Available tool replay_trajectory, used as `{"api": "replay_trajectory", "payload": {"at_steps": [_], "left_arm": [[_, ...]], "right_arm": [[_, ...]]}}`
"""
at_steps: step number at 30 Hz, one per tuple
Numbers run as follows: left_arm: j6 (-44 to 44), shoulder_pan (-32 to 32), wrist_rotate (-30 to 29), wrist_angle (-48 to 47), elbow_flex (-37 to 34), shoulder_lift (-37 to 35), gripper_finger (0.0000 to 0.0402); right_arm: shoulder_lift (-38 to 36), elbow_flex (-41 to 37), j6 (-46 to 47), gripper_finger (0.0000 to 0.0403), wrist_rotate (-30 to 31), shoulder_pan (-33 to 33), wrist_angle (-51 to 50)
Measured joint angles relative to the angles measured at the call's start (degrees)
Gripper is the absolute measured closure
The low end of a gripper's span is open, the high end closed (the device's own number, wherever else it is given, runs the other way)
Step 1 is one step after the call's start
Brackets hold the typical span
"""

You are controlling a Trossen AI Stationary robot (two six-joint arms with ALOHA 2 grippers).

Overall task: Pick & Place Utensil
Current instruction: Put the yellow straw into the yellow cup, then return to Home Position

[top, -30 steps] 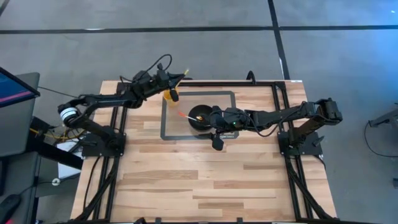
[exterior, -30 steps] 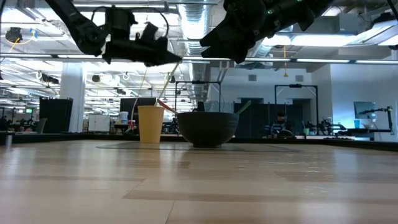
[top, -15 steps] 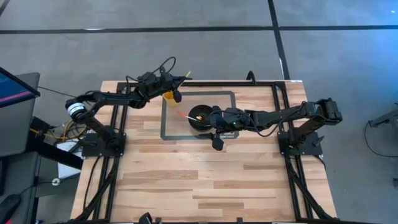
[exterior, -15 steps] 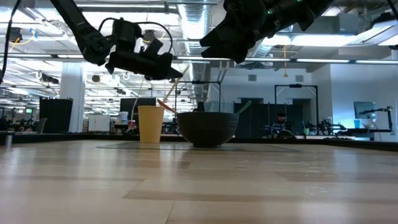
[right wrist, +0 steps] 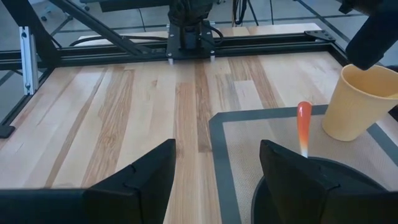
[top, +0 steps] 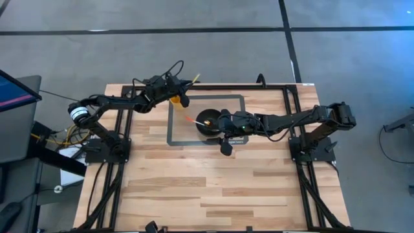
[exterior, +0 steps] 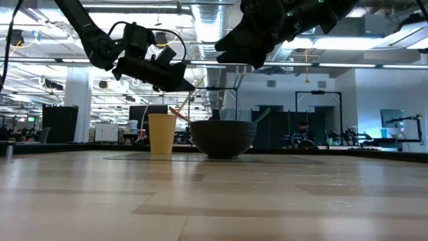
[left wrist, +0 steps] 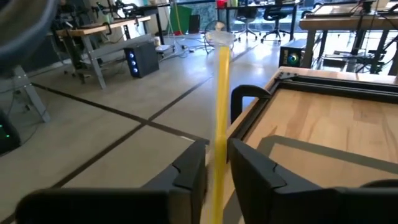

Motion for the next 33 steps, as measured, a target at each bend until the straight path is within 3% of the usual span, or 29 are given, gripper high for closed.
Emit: {"api": "replay_trajectory", "payload": {"at_steps": [10,18,27,30,33], "left_arm": [[0.0,-2.3,0.0,0.0,0.0,-1.9,0.0293],[0.0,-8.4,0.1,-1.8,0.0,-11.5,0.0304],[0.5,-16.1,0.1,-27.6,-0.1,-26.8,0.0365],[0.5,-18.5,0.1,-34.4,-0.1,-31.5,0.0394],[-0.8,-20.7,0.1,-39.6,-0.1,-36.0,0.0395]], "right_arm": [[0.0,0.0,0.0,0.0177,0.0,-0.2,0.0],[0.0,0.0,0.0,0.0177,0.0,-0.2,0.0],[0.0,0.0,0.1,0.0185,0.1,-0.3,0.0],[0.0,0.0,0.2,0.0209,0.1,-0.3,-0.1],[0.0,0.0,0.2,0.0254,0.1,-0.2,-0.8]]}}
